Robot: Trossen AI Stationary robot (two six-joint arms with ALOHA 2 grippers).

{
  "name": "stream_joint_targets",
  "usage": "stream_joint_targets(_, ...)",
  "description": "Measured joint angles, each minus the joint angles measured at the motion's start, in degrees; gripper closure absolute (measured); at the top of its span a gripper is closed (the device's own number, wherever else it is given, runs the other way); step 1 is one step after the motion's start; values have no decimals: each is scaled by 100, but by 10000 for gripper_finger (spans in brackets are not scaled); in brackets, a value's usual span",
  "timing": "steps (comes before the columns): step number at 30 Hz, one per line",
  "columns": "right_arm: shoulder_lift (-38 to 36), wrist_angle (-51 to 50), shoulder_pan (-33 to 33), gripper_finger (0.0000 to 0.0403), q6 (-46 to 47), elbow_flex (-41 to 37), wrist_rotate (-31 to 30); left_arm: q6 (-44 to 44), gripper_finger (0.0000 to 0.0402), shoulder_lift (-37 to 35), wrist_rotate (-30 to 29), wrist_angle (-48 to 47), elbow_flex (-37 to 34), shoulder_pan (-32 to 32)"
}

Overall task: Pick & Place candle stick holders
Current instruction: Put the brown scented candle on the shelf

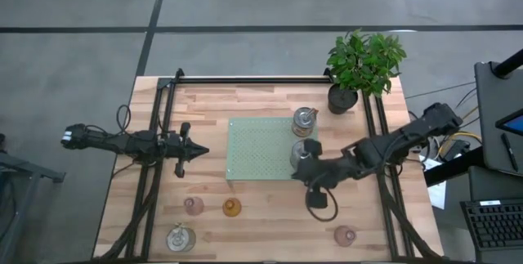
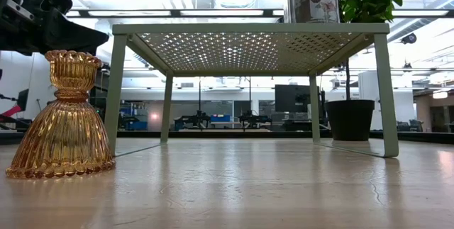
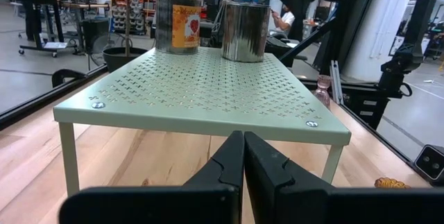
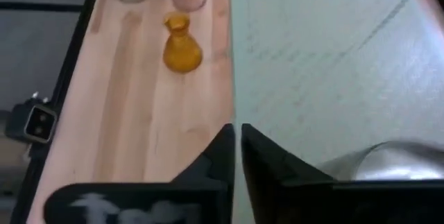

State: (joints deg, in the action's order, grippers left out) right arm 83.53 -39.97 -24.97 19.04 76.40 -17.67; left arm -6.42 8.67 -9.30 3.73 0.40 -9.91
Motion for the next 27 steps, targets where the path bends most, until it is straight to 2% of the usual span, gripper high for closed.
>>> stream_joint_targets(6, 21, -474, -92, 394, 691, -11, -620, -1, 390, 0, -1, -3, 0, 0)
stream_joint_targets(14, 23, -605, 13, 394, 1200, -109, -831, -1, 390, 0, 0, -7, 0, 2)
stream_joint_targets(18, 23, -988, 27, 394, 1445, -118, -1212, 0, 390, 0, 0, -4, 0, 2)
stream_joint_targets(27, -14, -1088, 43, 394, 1658, -121, -1335, 0, 390, 0, 0, -4, 0, 2)
